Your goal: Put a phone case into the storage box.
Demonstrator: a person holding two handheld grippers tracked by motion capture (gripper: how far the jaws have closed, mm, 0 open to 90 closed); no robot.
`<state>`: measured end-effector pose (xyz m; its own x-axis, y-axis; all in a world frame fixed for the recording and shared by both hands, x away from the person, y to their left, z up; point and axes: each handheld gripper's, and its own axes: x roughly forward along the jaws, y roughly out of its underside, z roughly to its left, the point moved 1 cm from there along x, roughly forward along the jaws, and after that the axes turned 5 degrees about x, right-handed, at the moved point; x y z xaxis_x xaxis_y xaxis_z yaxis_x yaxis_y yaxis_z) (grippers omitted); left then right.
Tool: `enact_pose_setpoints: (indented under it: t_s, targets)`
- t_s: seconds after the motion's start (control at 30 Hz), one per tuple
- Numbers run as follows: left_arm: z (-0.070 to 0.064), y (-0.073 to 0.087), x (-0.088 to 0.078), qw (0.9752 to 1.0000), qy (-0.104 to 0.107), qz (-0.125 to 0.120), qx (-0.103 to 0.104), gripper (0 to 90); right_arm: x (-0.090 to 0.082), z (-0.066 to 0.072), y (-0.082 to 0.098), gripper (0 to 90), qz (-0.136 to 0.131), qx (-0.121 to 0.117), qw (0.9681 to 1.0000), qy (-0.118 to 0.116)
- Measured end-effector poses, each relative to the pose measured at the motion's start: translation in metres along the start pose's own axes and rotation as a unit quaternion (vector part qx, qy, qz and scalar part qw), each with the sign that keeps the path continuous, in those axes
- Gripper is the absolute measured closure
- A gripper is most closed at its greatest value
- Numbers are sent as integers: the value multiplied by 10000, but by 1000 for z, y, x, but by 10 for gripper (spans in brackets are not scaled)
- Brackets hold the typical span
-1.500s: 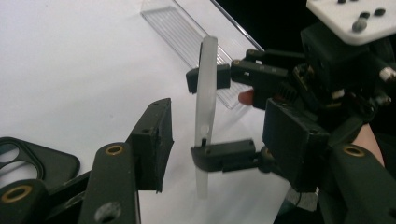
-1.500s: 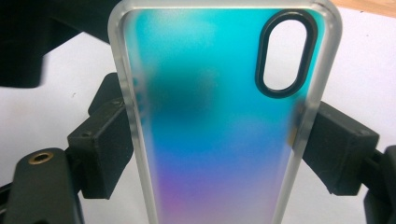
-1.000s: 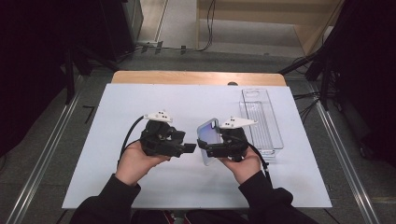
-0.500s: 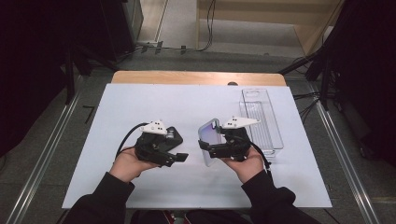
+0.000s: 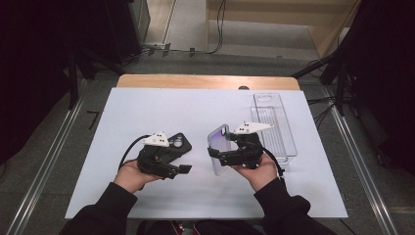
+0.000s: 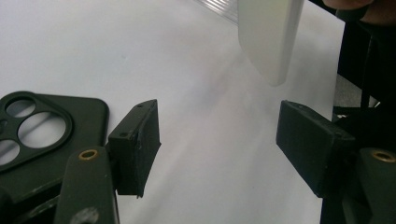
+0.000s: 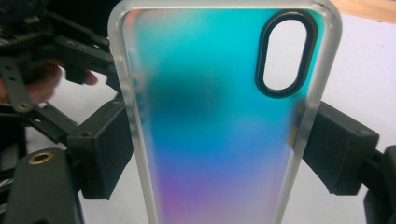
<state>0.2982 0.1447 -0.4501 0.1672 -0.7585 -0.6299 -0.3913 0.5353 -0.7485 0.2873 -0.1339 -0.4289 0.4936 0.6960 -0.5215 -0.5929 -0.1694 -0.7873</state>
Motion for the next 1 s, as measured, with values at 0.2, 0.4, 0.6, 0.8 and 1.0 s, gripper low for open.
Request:
enact_pose_setpoints:
  t_s: [0.2, 0.4, 0.6, 0.8, 1.0]
  targets:
    - [1, 11, -4, 9999, -20, 40, -109, 307, -5, -1, -4, 151, 68, -106, 9999, -86]
    - [-3, 17, -10, 9999, -58, 4, -109, 307, -15, -6, -11, 151, 88, -148, 9997, -171]
    - [-5, 20, -12, 9999, -85, -5, -134, 307, -25, -13, -19, 151, 97, -185, 9995, -216]
    - [-6, 22, -13, 9998, -110, -4, -154, 307, -38, -19, -27, 151, 74, -207, 9996, -194]
    - [-6, 24, -16, 9997, -168, 6, -203, 307, -51, -29, -34, 151, -43, -102, 9999, -6]
